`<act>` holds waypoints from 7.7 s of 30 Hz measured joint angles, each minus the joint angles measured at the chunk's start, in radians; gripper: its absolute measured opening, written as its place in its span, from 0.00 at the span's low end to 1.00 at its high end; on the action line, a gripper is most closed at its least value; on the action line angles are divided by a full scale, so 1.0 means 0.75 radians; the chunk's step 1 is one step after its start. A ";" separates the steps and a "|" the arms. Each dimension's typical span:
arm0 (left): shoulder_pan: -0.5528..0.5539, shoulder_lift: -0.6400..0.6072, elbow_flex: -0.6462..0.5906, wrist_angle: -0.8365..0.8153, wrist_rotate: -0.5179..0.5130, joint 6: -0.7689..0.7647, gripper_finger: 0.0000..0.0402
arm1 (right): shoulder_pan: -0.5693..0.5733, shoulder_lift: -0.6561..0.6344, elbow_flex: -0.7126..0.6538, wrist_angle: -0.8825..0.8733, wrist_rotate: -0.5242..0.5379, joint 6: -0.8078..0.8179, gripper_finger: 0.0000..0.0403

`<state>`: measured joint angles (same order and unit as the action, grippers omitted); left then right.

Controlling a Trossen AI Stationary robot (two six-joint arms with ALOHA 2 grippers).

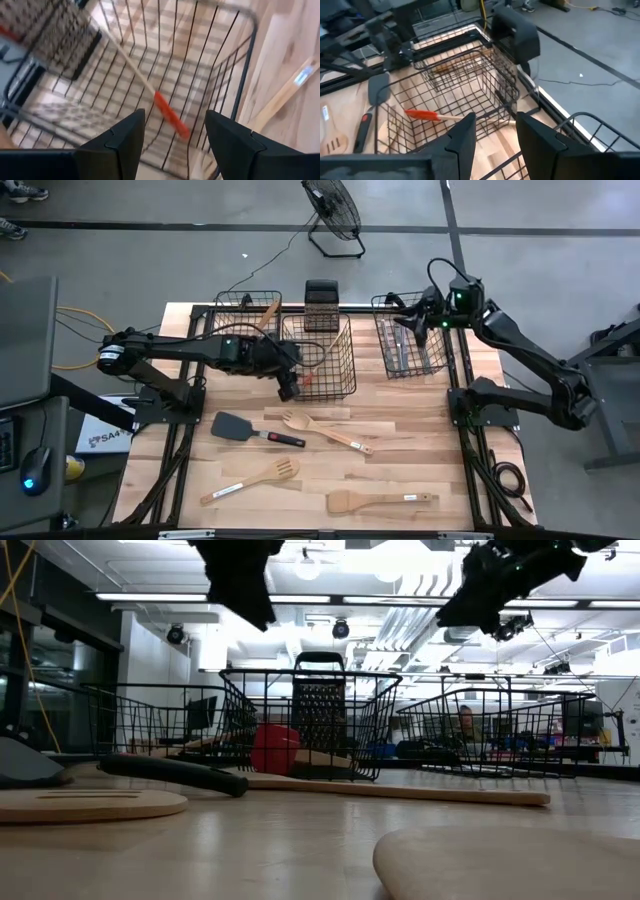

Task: Pick & Place Kitchen Items
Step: Put the black silicone spatula into the middle wire basket

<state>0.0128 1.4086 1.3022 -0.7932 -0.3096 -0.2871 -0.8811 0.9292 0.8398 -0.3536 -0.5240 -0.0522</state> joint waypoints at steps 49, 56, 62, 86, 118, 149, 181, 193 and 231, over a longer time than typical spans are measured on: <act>-0.432 0.001 -0.580 0.075 0.372 -0.077 0.53 | 0.326 -0.070 0.000 -0.074 0.023 -0.077 0.33; -0.430 0.005 -0.641 0.132 0.405 -0.066 0.62 | 0.376 -0.069 0.000 -0.073 0.082 -0.078 0.33; -0.430 0.066 -0.649 0.210 0.429 0.002 0.64 | 0.402 -0.069 0.000 -0.075 0.125 -0.077 0.33; -0.430 0.233 -0.645 0.219 0.392 0.168 0.57 | 0.402 -0.069 0.000 -0.086 0.141 -0.061 0.33; -0.430 0.243 -0.476 0.080 0.406 0.146 0.16 | 0.402 -0.069 0.000 -0.145 0.134 -0.062 0.33; -0.429 0.238 0.011 0.045 0.426 -0.084 0.16 | 0.461 -0.069 0.000 -0.149 0.044 -0.062 0.33; -0.428 0.237 0.349 0.201 -0.748 0.215 0.16 | 0.617 -0.068 -0.188 0.419 0.036 0.112 0.33; -0.426 0.256 0.349 0.408 -1.183 0.405 0.16 | 0.824 -0.036 -0.350 1.152 0.170 0.149 0.33; -0.313 0.449 0.347 0.676 -1.460 0.661 0.16 | 1.018 0.390 -0.377 2.057 0.724 0.334 0.35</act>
<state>-0.2218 1.7454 1.5623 -0.2860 -1.4048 0.2084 -0.1177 1.2219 0.5568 1.1891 0.0193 0.1986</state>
